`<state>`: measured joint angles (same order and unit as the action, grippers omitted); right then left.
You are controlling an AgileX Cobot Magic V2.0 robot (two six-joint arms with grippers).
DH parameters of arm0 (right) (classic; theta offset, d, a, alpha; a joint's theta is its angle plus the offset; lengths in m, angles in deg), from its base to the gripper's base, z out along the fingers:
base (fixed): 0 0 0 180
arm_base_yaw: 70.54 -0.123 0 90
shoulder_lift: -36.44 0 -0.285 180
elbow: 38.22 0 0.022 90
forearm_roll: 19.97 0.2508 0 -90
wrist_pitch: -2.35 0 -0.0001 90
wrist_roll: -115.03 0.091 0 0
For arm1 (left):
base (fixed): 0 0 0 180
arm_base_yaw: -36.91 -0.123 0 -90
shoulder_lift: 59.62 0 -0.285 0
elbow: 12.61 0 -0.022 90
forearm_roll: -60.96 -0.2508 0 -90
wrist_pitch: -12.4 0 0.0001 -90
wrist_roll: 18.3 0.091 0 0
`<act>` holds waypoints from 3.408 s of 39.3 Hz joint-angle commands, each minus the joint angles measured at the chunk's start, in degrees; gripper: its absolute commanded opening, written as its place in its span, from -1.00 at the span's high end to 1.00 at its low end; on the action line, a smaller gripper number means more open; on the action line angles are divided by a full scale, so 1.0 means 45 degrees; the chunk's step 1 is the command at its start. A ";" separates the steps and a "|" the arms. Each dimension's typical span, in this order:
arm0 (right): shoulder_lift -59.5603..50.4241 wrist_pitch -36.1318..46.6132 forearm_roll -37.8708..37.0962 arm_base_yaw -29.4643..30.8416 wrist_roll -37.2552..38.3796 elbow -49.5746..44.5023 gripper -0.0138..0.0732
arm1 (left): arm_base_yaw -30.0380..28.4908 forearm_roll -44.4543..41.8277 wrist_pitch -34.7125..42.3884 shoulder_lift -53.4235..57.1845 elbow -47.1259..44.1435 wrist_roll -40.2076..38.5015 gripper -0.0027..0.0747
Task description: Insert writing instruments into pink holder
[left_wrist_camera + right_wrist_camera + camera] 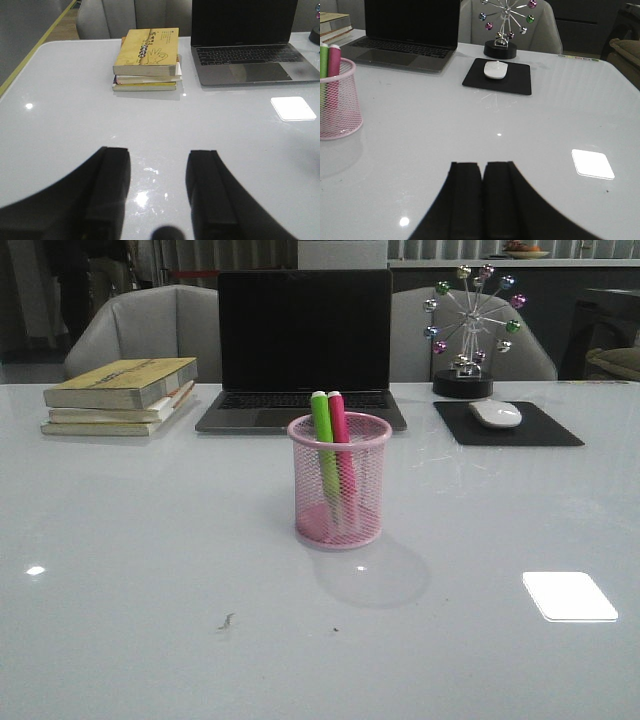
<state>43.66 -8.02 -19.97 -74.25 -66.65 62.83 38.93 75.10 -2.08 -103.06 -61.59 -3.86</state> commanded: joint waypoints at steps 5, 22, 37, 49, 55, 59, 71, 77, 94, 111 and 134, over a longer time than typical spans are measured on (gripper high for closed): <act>-0.0245 0.1239 0.0000 -0.0037 -0.0097 -0.0016 0.61 | -0.0018 0.0149 0.1063 -0.0052 0.0370 -0.0015 0.05; -0.0245 0.1239 0.0000 -0.0037 -0.0097 -0.0016 0.61 | 0.0203 0.0149 0.1063 -0.0052 0.0370 -0.0015 0.05; -0.0245 0.1227 0.0000 -0.0037 -0.0097 -0.0016 0.61 | 0.0398 -0.0482 0.1668 0.1202 0.0051 -0.0152 0.63; -0.0245 0.1227 0.0000 -0.0037 -0.0097 -0.0016 0.61 | 0.0372 -0.3140 0.2112 0.3033 -0.0707 -0.3469 0.69; -0.0245 0.1214 0.0000 -0.0037 -0.0097 -0.0016 0.61 | 0.0372 -0.3140 0.2133 0.4160 -0.1608 -0.3469 0.69; -0.0245 0.1214 0.0000 -0.0037 -0.0097 -0.0016 0.61 | 0.0372 -0.3140 0.2201 0.5127 -0.2339 -0.3469 0.69; -0.0245 0.1214 0.0000 -0.0037 -0.0097 -0.0016 0.61 | 0.0372 -0.3456 0.2605 0.8006 -0.4281 -0.3469 0.69; -0.0245 0.1201 0.0000 -0.0037 -0.0097 -0.0016 0.61 | 0.0372 -0.3525 0.2804 0.8238 -0.4988 -0.3469 0.69; -0.0245 0.1189 0.0000 -0.0037 -0.0097 -0.0016 0.61 | 0.0372 -0.2458 0.3369 0.8267 -0.6378 -0.3469 0.69; -0.0245 0.1189 0.0000 -0.0037 -0.0097 -0.0016 0.61 | 0.0372 -0.2456 0.3369 0.8267 -0.6378 -0.3469 0.69; -0.0245 0.1189 0.0000 -0.0037 -0.0097 -0.0016 0.61 | 0.0372 -0.2456 0.3369 0.8267 -0.6378 -0.3469 0.69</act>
<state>43.66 -8.02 -19.97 -74.25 -66.65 62.83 40.33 63.44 8.00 -67.09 -90.07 -18.83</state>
